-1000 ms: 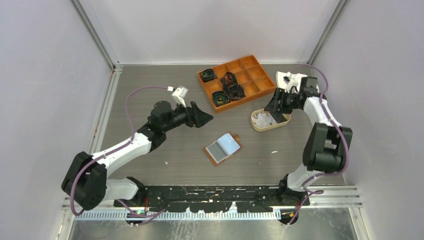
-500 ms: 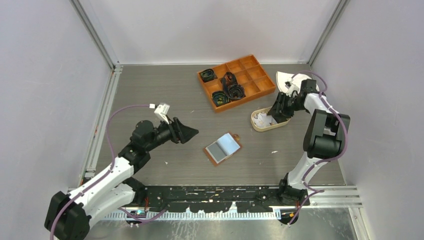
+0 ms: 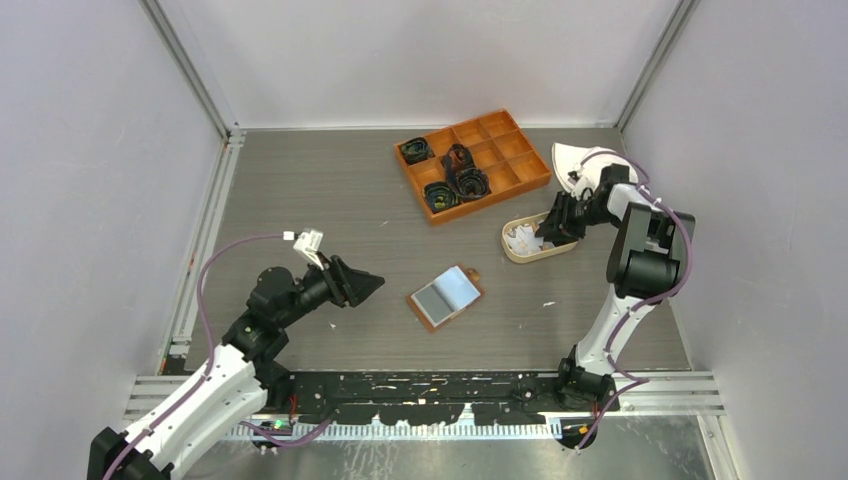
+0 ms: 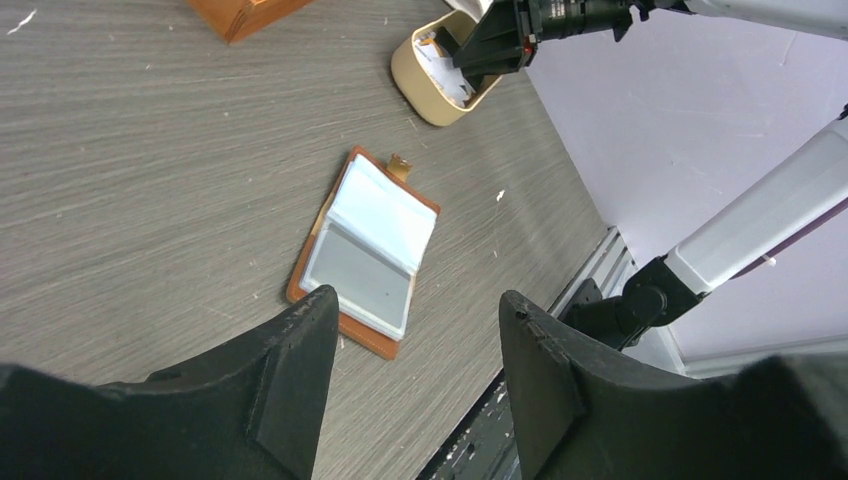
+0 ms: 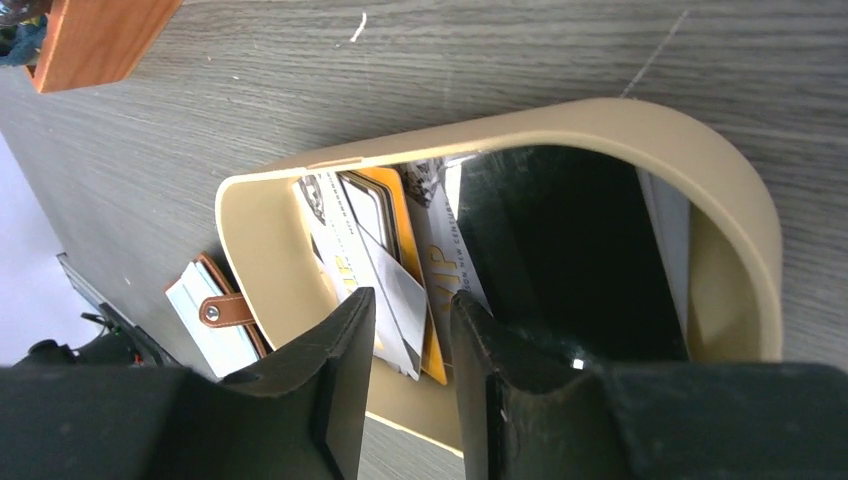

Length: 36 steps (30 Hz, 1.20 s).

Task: Put the credit cards into the card holder
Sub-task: Pick up the credit card from the storage box.

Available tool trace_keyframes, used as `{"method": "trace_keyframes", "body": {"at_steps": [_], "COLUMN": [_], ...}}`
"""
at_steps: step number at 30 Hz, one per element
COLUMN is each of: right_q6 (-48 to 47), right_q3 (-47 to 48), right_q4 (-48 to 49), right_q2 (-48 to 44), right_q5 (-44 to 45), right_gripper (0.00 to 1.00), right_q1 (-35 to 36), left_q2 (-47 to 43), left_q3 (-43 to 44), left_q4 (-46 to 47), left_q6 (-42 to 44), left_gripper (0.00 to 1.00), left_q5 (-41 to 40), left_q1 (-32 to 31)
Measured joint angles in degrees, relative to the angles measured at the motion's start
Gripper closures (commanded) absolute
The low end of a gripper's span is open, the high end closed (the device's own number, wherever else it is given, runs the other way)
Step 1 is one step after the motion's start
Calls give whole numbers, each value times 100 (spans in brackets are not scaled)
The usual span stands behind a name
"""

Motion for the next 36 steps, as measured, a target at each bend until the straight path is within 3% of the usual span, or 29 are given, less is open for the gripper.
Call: {"method": "trace_keyframes", "body": {"at_steps": [12, 36], "right_q6": [-160, -533], "right_q3": [83, -57], "right_q4": [-192, -87], "right_q2": [170, -946], "right_q5": [-470, -234], "right_gripper": [97, 98], "right_q1": [-13, -190], "left_q2": [243, 485], "left_q3": [-94, -393], "left_q4": [129, 1130], "left_q6": [-96, -863], "left_gripper": [42, 39], "left_q5": [-31, 549], "left_q1": [0, 0]}}
